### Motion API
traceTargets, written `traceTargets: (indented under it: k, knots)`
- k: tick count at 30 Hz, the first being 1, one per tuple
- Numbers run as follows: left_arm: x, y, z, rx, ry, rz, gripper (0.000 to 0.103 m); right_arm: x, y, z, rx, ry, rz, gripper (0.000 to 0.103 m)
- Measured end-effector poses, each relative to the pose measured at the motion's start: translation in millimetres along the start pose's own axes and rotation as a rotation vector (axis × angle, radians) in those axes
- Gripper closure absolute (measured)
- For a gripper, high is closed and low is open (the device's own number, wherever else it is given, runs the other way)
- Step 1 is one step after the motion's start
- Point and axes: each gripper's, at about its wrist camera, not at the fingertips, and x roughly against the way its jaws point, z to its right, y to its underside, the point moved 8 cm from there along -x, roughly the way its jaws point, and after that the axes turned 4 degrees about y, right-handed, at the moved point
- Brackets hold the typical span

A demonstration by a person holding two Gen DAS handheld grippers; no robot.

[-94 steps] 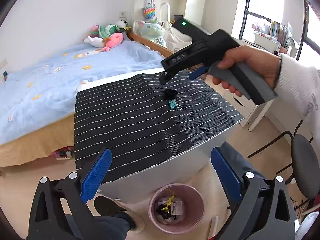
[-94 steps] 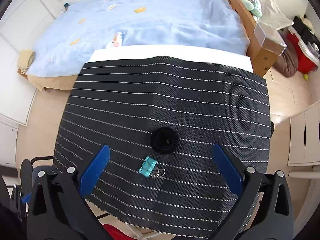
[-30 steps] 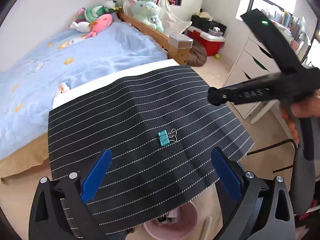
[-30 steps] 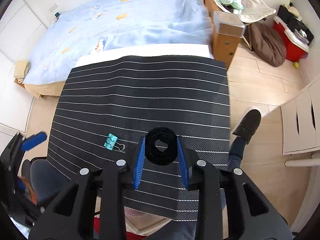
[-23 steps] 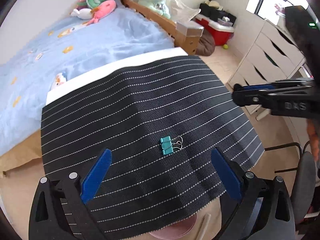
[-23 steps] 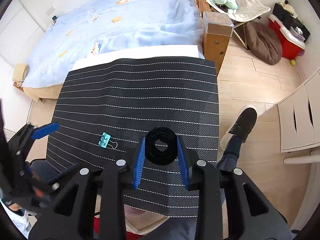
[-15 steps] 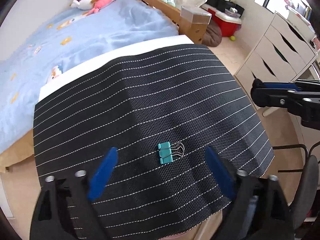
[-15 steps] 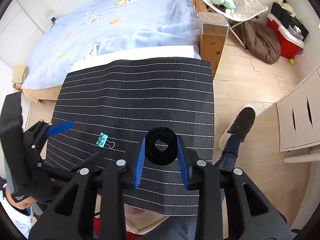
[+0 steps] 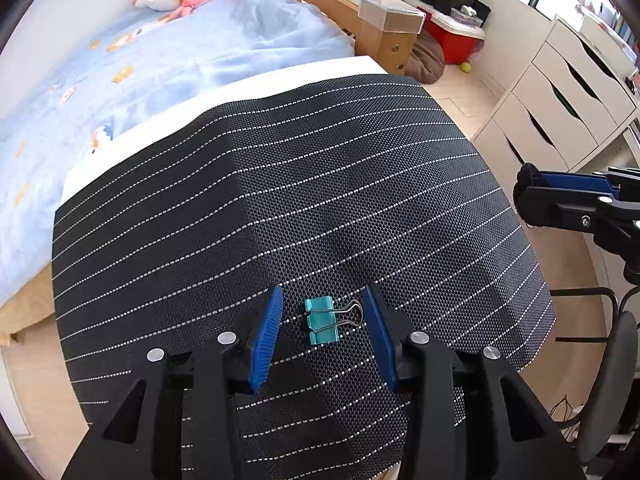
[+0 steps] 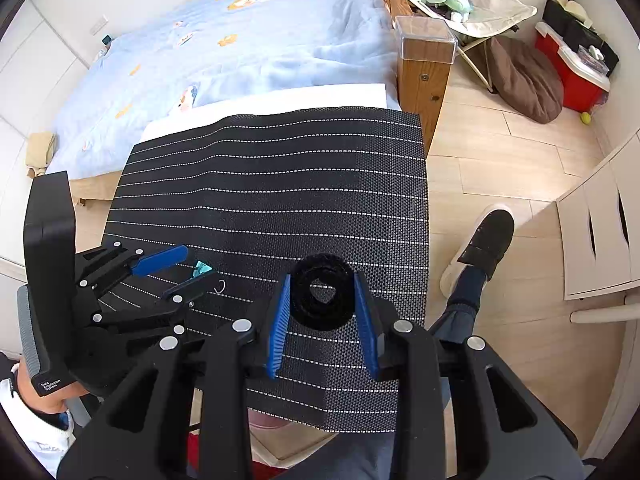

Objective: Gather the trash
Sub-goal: 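Grasp the teal binder clip with the left gripper while the right holds the hair tie, then lift both held items and carry them over the pink bin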

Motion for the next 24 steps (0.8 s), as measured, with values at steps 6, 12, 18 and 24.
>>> traceTargets:
  k: [6,12,18,24]
  knots:
    - [2.3,-0.6,0.8,-0.017,-0.013,0.008,0.095,0.1,0.1,-0.4,0.002,-0.002,0.001,0.072]
    - [7.5,-2.6,-1.2,-0.03,-0.027,0.022,0.098,0.4,1.1,-2.4,0.006,-0.007,0.003,0.072]
    - [20.4,-1.8,-9.4,-0.03,-0.031,0.048,0.099,6.4,2.1,-13.8,0.03,-0.025,0.015,0.072]
    - [40.6,7.2,-16.9,-0.046,-0.026,0.085,0.099,15.4,5.0,-34.6,0.064,-0.055,0.037,0.072]
